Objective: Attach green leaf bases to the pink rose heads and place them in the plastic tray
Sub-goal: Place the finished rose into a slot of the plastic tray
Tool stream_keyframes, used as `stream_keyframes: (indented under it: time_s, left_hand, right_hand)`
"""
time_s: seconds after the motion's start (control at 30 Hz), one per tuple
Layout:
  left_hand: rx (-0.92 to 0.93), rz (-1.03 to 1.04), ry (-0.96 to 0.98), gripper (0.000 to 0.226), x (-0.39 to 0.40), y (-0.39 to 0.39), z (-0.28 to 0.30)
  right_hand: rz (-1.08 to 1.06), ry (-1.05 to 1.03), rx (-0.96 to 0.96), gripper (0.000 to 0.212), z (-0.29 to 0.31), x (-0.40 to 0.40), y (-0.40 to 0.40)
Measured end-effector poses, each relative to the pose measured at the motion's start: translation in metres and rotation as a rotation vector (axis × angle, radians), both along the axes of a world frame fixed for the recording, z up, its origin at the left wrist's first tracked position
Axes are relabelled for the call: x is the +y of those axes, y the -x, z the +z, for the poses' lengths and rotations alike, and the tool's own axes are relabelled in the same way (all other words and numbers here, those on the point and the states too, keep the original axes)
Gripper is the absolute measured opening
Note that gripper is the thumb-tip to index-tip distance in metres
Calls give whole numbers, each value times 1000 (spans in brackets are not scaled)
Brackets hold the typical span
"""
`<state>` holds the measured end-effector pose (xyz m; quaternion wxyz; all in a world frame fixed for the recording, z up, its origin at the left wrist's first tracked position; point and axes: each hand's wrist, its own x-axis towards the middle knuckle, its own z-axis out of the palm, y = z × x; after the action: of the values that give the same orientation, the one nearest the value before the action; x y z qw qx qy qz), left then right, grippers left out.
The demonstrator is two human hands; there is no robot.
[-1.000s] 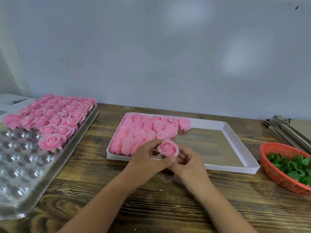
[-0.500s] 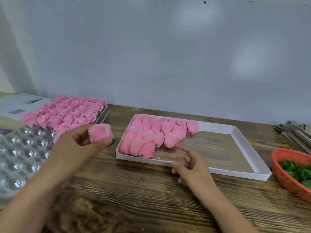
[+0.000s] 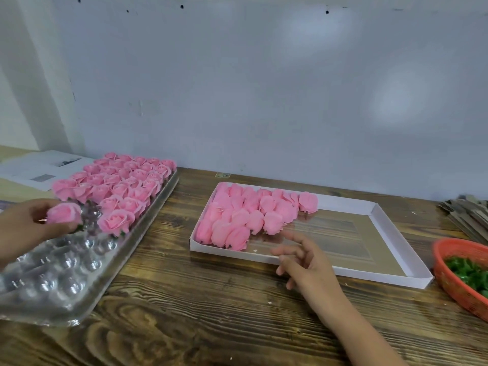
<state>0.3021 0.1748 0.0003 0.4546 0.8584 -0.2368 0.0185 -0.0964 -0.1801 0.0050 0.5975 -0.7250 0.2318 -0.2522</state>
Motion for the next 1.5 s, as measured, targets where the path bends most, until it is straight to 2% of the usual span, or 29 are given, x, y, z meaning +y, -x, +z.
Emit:
stream_keyframes:
  time_s: [0.1,0.23,0.4,0.93,1.23,1.5]
  left_hand:
    - [11,33,-128,34,-10,-6,1]
    - [-16,-27,-119,42,-27,-5,0]
    - [-32,-21,-118,41,-38,-11,-2]
    - [-194,-197,-510,44,-42,-27,9]
    - [-189,-190,-567,58,-44,-49,-2]
    - [-73,-214,-455,68,-8,-101,-33]
  right_hand:
    - [-6,2,9,42,0,0,0]
    - [-12,12,13,42,0,0,1]
    - [-12,15,19,42,1,0,0]
    - [-14,28,25,42,3,1,1]
    - [-16,28,36,43,5,1,1]
    - [-19,22,21,42,6,2,1]
